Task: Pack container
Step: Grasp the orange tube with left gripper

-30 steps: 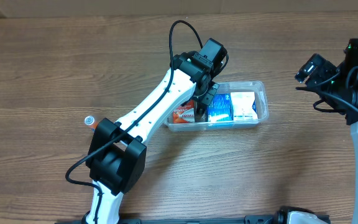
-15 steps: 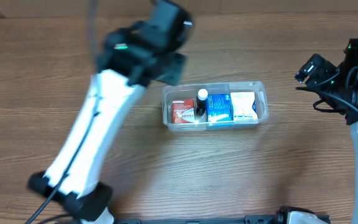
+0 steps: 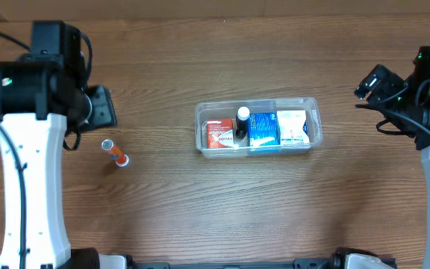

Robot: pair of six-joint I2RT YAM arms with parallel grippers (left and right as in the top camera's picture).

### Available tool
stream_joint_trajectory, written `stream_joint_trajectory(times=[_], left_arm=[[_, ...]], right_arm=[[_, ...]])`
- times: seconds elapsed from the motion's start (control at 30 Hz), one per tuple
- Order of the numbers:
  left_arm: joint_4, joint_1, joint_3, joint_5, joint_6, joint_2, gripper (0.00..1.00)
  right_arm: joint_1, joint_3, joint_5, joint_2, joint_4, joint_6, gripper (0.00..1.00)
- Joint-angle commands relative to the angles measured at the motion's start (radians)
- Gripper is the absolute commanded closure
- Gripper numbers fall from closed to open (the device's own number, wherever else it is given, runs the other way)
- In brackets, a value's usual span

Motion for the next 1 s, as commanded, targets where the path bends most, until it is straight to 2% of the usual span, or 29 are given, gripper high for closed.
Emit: stream_joint_trajectory(times=[0.0, 0.1, 0.23, 0.47, 0.6, 0.87, 0.97], left_arm=[[0.050, 0.065, -0.220, 0.057, -0.005, 0.005, 0.37], [0.177, 0.086, -0.421, 0.062, 0.032, 0.005, 0.35], [0.366, 0.086, -0.571, 0.083, 0.073, 0.006, 0.34], [0.491, 0.086, -0.592, 0.061, 0.098, 0.006, 0.36], [0.505, 0.087, -0.598, 0.061, 0.098, 0.008, 0.47], [0.541, 0.088, -0.649, 0.060, 0.098, 0.008, 0.49], [0.544, 0.088, -0.649, 0.059, 0.098, 0.008, 0.65]], right_arm=[[0.000, 0.010, -0.002, -0.008, 0.005, 0.001, 0.00], [0.000, 0.010, -0.002, -0.008, 0.005, 0.001, 0.00], [0.000, 0.010, -0.002, -0.008, 0.005, 0.002, 0.00], [0.000, 0.010, -0.002, -0.008, 0.005, 0.002, 0.00], [0.000, 0.010, -0.002, -0.008, 0.005, 0.001, 0.00], [0.000, 0.010, -0.002, -0.008, 0.005, 0.001, 0.00], [0.000, 0.010, -0.002, -0.008, 0.005, 0.001, 0.00]])
